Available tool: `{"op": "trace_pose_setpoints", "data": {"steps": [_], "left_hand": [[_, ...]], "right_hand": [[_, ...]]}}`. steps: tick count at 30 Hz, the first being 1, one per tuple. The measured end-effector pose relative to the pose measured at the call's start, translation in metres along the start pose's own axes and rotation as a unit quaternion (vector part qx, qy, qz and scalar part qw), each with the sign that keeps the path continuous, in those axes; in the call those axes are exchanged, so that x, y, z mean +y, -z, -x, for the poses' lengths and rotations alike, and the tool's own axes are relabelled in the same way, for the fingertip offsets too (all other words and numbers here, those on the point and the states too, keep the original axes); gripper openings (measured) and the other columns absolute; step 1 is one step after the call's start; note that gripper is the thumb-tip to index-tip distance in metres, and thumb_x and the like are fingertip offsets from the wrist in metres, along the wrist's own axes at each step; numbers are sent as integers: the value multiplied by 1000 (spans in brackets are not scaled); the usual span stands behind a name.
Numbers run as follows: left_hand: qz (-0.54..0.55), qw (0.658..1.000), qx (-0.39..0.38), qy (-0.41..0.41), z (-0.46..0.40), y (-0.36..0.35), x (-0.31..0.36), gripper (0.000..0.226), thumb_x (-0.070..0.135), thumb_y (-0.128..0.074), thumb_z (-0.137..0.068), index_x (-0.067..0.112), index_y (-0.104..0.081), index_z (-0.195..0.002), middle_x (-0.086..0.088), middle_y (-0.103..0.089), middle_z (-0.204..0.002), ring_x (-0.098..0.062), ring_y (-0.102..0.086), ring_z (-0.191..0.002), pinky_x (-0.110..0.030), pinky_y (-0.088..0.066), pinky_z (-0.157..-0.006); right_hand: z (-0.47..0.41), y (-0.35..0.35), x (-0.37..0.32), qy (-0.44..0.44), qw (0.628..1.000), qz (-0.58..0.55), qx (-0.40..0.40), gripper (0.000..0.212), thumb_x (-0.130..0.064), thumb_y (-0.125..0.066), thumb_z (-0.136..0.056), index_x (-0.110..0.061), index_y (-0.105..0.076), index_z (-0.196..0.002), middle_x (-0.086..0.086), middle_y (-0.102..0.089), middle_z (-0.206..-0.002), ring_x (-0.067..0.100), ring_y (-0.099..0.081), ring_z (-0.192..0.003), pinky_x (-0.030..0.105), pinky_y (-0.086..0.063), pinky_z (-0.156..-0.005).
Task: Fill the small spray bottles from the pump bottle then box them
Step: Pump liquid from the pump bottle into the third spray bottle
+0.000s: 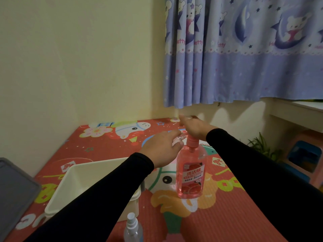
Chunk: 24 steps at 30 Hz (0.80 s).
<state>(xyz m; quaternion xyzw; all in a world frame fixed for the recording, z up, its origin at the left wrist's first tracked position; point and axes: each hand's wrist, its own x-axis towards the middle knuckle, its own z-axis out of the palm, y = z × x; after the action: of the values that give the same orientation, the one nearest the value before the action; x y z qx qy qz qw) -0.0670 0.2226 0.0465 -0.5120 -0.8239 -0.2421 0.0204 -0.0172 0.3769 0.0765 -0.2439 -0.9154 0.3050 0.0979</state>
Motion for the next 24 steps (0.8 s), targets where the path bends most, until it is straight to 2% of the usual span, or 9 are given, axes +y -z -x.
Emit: {"op": "trace_pose_setpoints", "data": {"steps": [3,7,11,13,16,18,21,24], "left_hand": [[2,1000,1,-7,0,4,4,41,38,-42,-100,23,-46,-137,-6,-57,-126,-23,-53,-111,-30,-39,-84],[-5,1000,13,-16,-3,14,8,45,40,-41,-100,25,-42,-143,-4,-58,-129,-22,-54,-113,-29,-39,-85],[-3,1000,15,-18,-2,9,6,43,39,-41,-100,25,-42,-141,-4,-57,-130,-23,-53,-114,-31,-40,-86],[3,1000,4,-11,0,3,3,44,40,-41,-100,24,-42,-141,-6,-55,-133,-24,-51,-117,-31,-38,-88],[5,1000,-3,-4,0,2,1,41,40,-42,-99,25,-45,-137,-6,-57,-129,-24,-52,-115,-31,-38,-85],[-5,1000,-3,-14,-1,8,3,39,40,-42,-99,25,-47,-135,-4,-60,-123,-23,-55,-110,-33,-42,-84],[-5,1000,7,-21,-3,17,8,43,40,-41,-99,28,-43,-140,-2,-59,-126,-22,-55,-111,-31,-42,-86],[5,1000,19,-24,-1,16,9,43,39,-41,-100,28,-41,-142,-2,-58,-129,-22,-54,-113,-30,-41,-87]], "right_hand": [[1,4,-1,-12,1000,-1,-4,58,-43,-13,-104,-11,-40,-144,20,-40,-149,34,-40,-135,43,-27,-114],[-7,13,0,-31,999,18,13,90,-74,-6,-85,-16,-51,-138,12,-47,-146,29,-45,-132,48,-30,-113],[-10,7,4,-18,1000,-12,17,84,-68,-8,-92,-12,-56,-132,16,-55,-137,29,-51,-125,47,-34,-111],[-8,-1,6,-9,999,-48,9,71,-57,-14,-99,-10,-53,-134,15,-52,-140,28,-49,-128,46,-31,-113],[-9,-3,6,-7,999,-50,-5,65,-50,-15,-102,-9,-44,-142,17,-45,-147,30,-42,-135,45,-27,-115],[-9,2,4,-14,999,-34,-2,73,-59,-15,-98,-9,-45,-142,16,-43,-148,28,-40,-137,45,-26,-116],[-11,11,3,-33,999,-37,9,103,-84,-10,-72,-16,-54,-135,10,-52,-142,27,-48,-130,47,-32,-113],[-13,10,4,-35,998,-53,13,99,-84,-10,-73,-18,-60,-128,10,-57,-135,28,-53,-123,48,-36,-110]]}}
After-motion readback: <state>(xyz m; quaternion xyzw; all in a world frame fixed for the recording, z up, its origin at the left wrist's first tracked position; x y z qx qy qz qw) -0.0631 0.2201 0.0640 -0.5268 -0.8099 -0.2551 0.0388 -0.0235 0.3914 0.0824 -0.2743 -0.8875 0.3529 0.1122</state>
